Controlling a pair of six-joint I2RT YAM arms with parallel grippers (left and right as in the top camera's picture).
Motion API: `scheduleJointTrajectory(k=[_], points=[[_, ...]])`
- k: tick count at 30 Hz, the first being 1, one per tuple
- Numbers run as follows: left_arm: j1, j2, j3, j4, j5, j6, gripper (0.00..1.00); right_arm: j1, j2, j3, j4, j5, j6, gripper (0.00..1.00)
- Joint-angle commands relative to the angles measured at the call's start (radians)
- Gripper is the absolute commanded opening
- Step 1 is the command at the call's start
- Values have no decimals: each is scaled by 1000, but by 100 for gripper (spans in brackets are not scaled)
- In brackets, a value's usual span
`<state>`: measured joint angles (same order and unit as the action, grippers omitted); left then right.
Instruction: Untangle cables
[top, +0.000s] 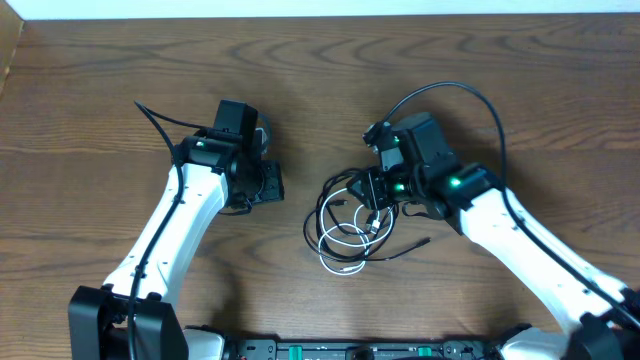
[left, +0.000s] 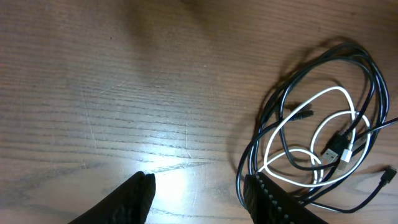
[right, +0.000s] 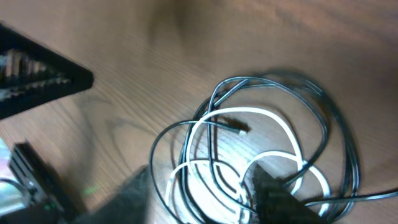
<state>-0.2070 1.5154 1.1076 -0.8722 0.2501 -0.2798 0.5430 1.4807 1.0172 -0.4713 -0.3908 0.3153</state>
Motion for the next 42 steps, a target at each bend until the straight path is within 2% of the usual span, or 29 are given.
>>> scheduleJointTrajectory(k=[1, 3, 5, 9, 10, 11, 12, 13, 14, 20, 26, 30, 35, 38, 40, 42], points=[[0, 7, -6, -6, -31, 21, 51, 13, 67, 1, 1, -46, -6, 82], [0, 7, -6, -5, -31, 21, 52, 15, 86, 1, 20, -45, -3, 99], [0, 7, -6, -5, -31, 21, 52, 15, 109, 1, 46, -39, 32, 99], [0, 7, -6, -5, -31, 21, 52, 16, 180, 1, 70, 30, 253, 99], [0, 7, -6, -5, -31, 21, 52, 16, 196, 1, 76, 30, 297, 94], [0, 7, -6, -5, -31, 20, 52, 17, 235, 1, 93, 27, 384, 78], [0, 7, -6, -5, -31, 21, 52, 18, 256, 1, 107, 16, 424, 70], [0, 7, -6, -6, -31, 20, 52, 20, 280, 1, 130, 5, 462, 54], [0, 7, -6, -6, -30, 20, 52, 23, 301, 1, 150, -10, 490, 50], [0, 7, -6, -13, -30, 20, 52, 40, 390, 1, 283, -39, 555, 47], [0, 7, -6, -14, -30, 20, 52, 41, 434, 1, 315, -16, 596, 47], [0, 7, -6, -15, -30, 20, 52, 48, 457, 1, 327, 42, 688, 43], [0, 7, -6, -18, -30, 20, 52, 61, 459, 1, 395, 45, 691, 20], [0, 7, -6, -18, -30, 20, 52, 61, 459, 1, 390, 45, 690, 12], [0, 7, -6, -18, -30, 20, 52, 61, 459, 1, 388, 45, 688, 3], [0, 7, -6, -18, -30, 20, 52, 61, 459, 1, 389, 40, 670, 1]])
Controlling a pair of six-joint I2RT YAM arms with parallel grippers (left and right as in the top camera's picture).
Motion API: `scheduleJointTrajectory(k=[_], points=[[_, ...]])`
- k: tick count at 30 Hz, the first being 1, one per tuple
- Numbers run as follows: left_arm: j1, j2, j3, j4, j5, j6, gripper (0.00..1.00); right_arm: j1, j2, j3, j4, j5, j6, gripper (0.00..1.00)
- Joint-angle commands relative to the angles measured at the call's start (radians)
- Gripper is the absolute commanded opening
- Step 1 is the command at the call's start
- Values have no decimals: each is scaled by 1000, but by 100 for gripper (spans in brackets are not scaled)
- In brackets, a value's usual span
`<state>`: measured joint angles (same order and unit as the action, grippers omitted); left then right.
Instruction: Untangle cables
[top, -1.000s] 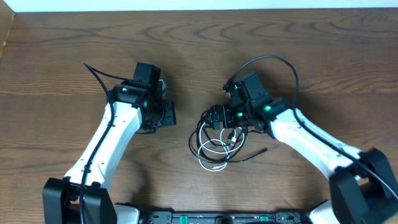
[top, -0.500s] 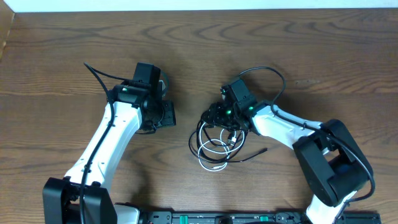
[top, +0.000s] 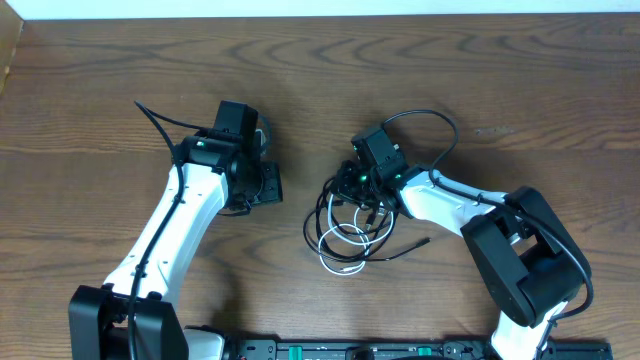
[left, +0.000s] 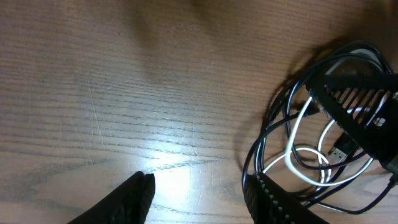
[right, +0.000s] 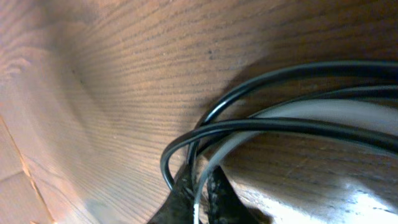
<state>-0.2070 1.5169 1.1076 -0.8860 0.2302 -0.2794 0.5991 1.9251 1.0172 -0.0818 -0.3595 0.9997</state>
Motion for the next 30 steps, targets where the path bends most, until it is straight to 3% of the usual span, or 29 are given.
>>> scheduleJointTrajectory(k=[1, 9, 16, 24, 30], points=[[0, 6, -6, -4, -10, 20, 52, 5, 14, 1, 0, 1, -29, 1], [0, 6, -6, -3, -10, 19, 52, 5, -18, 2, 0, -173, -225, 1], [-2, 6, -6, 2, 49, 19, 57, -4, -217, 2, 11, -217, -336, 1], [-54, 6, -11, 56, 77, 19, 58, -77, -547, 3, 5, -32, -374, 1], [-170, 9, -50, 172, 73, 20, 63, -114, -673, 3, -32, 133, -385, 1]])
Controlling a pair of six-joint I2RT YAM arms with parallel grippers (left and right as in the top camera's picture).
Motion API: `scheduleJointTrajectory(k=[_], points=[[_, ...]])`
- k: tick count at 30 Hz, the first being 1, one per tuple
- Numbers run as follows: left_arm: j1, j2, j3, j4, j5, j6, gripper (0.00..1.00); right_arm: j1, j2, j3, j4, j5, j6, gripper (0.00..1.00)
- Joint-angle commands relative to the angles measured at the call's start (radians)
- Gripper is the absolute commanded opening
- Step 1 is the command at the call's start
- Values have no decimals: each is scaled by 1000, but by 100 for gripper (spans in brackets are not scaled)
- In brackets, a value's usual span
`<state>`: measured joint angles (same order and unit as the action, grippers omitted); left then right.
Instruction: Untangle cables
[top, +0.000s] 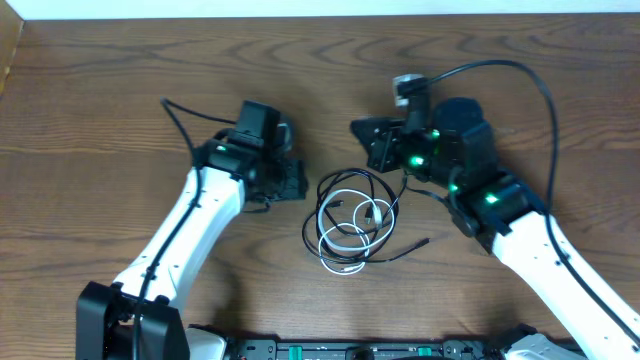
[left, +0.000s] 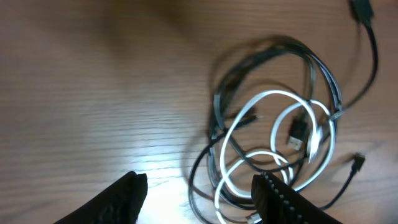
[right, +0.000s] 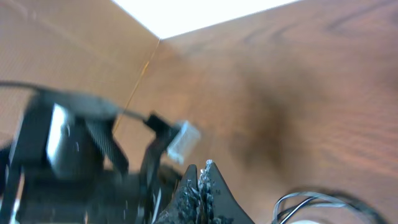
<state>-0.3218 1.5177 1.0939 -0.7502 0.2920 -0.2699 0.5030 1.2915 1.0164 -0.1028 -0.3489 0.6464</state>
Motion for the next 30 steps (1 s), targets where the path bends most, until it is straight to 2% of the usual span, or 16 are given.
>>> scheduleJointTrajectory(k=[1, 5, 11, 14, 18, 24, 30], points=[[-67, 10, -43, 48, 10, 10, 63, -20, -43, 3, -16, 123, -39, 1], [-96, 34, -51, 55, 1, 11, 63, -21, -40, 3, -168, 127, -66, 6], [-96, 54, -51, 23, -120, 10, 63, -21, 10, 3, -653, 189, -68, 18], [-96, 54, -51, 23, -129, 10, 63, -17, 45, 3, -787, 181, -68, 22], [-96, 54, -51, 23, -129, 10, 63, -17, 98, 2, -867, 174, -69, 29], [-96, 54, -51, 22, -128, 10, 63, 18, 227, 1, -872, 132, -66, 29], [-96, 54, -51, 22, -128, 10, 63, 45, 389, 1, -809, 125, 10, 25]])
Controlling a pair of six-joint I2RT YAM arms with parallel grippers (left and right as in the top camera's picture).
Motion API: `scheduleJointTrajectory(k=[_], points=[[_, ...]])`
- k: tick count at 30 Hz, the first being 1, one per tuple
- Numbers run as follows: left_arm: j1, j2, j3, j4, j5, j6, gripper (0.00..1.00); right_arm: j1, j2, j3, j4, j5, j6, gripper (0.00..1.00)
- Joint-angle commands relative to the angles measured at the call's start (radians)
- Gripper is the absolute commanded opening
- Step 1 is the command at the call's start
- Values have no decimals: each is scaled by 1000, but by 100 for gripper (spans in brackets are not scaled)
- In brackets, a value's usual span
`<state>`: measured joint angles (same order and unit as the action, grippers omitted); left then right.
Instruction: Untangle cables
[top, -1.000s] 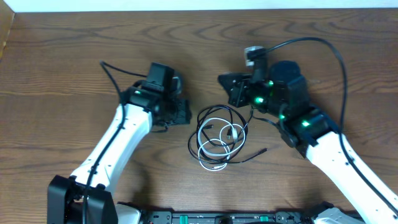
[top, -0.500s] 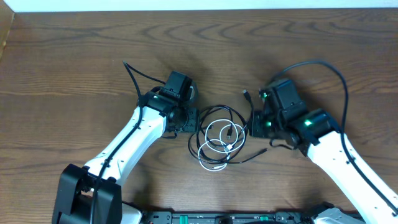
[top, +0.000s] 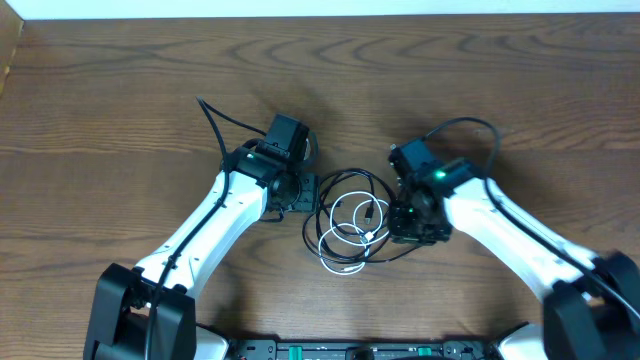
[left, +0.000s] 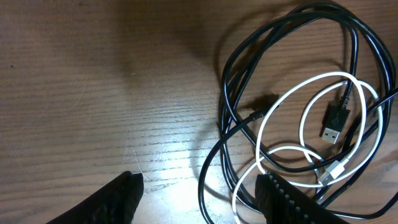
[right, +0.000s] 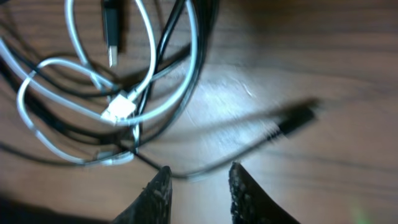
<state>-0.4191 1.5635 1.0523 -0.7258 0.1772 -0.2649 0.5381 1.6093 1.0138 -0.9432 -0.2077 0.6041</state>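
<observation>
A tangle of black and white cables (top: 350, 225) lies on the wooden table (top: 120, 90). My left gripper (top: 305, 195) is open at the tangle's left edge. In the left wrist view its fingers (left: 124, 199) straddle a black cable loop (left: 208, 180), and a white cable (left: 292, 124) and a black USB plug (left: 333, 121) lie beyond. My right gripper (top: 408, 222) is open at the tangle's right side. A thin black cable (right: 205, 174) runs just past its fingertips (right: 160, 186), ending in a small plug (right: 298, 118). A white connector (right: 118, 109) lies in the loops.
Each arm's own black lead arcs over the table: the left arm's (top: 215, 125) behind the left wrist, the right arm's (top: 470, 130) above the right wrist. A pale strip (top: 320, 8) borders the table's far edge.
My right gripper was raised and shut beyond the tangle's upper right; now it is low at the tangle's right side and open. The left gripper has moved right, up against the tangle.
First the left gripper stood open well left of the tangle and the right was open over it. Then the right was down, closed on a black cable at the tangle's top. Then it was lifted away shut. Now both are open at opposite sides of the tangle.
</observation>
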Motion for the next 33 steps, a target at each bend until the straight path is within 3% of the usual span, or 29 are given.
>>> scheduleJointTrajectory(k=[1, 6, 33], points=[[2, 8, -9, -5, -13, 5, 63, 10, 86, 3, 44, -25, 54, 22], [2, 8, -9, -17, -13, 5, 63, 10, 154, 3, 137, -124, 55, 13], [2, 8, -9, -18, -13, 5, 63, 76, 160, -30, 217, 49, 208, 11]])
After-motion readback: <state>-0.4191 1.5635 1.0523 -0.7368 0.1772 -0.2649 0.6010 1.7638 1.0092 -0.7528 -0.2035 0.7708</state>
